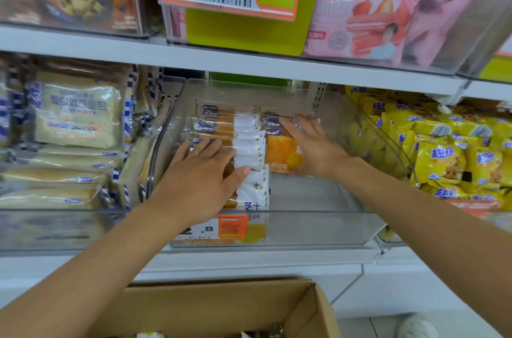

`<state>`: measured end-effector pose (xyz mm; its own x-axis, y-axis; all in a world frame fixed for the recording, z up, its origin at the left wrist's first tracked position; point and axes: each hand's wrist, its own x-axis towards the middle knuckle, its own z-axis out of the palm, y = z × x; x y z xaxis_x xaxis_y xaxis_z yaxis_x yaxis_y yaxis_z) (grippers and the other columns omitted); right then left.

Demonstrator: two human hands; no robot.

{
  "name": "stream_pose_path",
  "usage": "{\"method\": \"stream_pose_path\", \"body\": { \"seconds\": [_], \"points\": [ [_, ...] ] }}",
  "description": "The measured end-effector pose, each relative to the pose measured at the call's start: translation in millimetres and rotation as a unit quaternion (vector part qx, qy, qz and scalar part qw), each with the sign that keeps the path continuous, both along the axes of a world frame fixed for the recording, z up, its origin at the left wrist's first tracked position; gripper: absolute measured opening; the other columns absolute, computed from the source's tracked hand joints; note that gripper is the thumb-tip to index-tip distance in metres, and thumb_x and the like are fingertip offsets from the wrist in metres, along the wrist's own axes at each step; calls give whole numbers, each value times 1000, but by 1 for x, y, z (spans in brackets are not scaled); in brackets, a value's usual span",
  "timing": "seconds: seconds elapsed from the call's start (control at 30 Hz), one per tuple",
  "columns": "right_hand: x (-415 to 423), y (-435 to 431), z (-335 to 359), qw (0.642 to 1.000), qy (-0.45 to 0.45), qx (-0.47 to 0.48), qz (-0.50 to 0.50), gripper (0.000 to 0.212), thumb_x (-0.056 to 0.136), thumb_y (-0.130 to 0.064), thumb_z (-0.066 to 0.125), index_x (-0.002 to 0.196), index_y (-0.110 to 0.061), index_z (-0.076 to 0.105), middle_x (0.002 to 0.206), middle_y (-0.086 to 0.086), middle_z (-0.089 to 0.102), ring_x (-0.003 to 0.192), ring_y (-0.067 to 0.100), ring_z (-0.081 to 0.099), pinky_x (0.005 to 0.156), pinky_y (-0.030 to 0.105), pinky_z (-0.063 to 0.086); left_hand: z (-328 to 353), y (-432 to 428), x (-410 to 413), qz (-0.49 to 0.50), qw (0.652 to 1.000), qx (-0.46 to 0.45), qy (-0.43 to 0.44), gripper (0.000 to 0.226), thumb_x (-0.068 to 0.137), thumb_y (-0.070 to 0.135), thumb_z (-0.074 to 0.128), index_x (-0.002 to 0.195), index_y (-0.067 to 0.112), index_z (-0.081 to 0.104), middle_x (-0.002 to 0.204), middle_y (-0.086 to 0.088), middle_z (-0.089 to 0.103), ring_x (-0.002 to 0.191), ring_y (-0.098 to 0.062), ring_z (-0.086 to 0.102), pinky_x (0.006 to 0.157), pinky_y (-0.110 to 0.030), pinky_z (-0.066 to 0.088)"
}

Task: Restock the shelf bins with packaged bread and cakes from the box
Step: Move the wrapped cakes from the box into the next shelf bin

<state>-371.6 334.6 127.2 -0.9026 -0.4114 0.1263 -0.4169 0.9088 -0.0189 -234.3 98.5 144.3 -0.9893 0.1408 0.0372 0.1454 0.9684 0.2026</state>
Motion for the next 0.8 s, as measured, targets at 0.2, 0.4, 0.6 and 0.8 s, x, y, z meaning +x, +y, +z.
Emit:
{"method": "stream_pose_path", "body": {
  "seconds": [0.2,0.4,0.6,0.8],
  "points": [
    [-8,1,-3,1000,22,7,15,121,66,-39,87,154,-34,4,157,3,9,146,25,4,112,51,33,-2,-1,-2,0,1000,4,1,65,96,63,11,153,34,18,165,4,4,151,-12,-5,122,-41,-5],
    [29,4,18,999,3,-44,-22,110,72,-46,81,153,-38,7,161,1,6,149,24,2,118,56,13,4,0,-2,-3,998,55,23,61,97,61,28,147,28,36,160,5,22,149,-14,14,122,-41,4],
    [114,-10,39,972,85,-218,1,50,85,-27,72,131,-20,53,115,2,57,96,15,52,87,32,45,14,-2,27,-11,959,250,132,35,89,37,68,119,19,64,114,8,66,100,-7,59,84,-21,47],
    [210,-45,-4,963,2,-266,51,24,79,-15,69,102,-16,63,80,-5,54,65,10,45,66,31,45,-12,-14,105,43,966,246,60,16,84,37,72,91,25,63,76,13,59,79,-14,60,74,-33,50]
  ]
}}
